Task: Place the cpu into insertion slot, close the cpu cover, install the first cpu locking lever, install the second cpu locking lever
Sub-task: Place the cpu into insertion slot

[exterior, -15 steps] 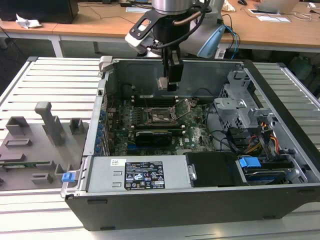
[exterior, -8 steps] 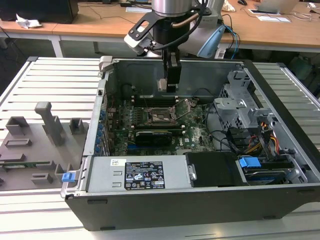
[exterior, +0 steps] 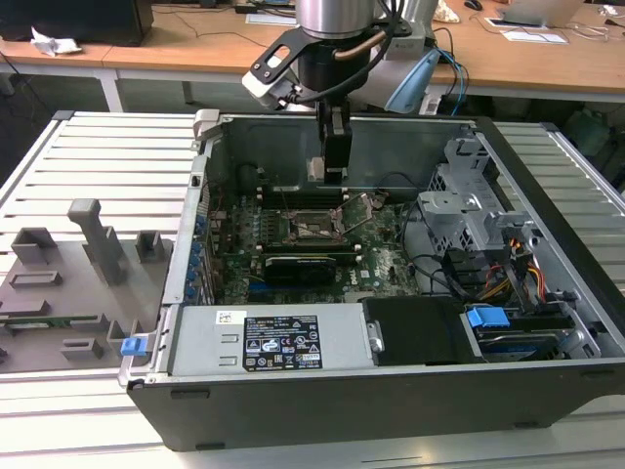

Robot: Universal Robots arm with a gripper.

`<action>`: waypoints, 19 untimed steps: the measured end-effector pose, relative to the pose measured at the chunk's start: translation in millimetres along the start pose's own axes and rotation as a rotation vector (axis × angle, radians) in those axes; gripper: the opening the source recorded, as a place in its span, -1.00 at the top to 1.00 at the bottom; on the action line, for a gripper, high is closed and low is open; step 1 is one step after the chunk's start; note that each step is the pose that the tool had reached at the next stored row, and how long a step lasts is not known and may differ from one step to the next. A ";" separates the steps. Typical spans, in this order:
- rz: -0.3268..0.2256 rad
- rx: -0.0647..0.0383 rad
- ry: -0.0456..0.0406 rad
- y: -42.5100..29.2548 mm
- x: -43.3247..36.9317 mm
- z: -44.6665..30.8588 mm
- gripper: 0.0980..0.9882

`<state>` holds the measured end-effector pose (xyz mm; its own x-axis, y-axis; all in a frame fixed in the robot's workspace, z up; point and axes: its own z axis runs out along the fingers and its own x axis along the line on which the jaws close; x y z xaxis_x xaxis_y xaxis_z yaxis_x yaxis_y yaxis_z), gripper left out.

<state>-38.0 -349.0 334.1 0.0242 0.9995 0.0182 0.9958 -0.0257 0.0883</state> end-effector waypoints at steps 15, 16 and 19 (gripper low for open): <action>0.001 0.000 -0.0001 -0.5 -0.1 5.9 0.00; 0.001 0.000 -0.0001 -0.5 -0.1 6.1 0.00; 0.001 0.000 -0.0001 -0.7 -0.1 7.4 0.00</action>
<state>-38.0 -349.0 326.7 0.0248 0.9995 0.0181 0.9957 -0.0263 0.0883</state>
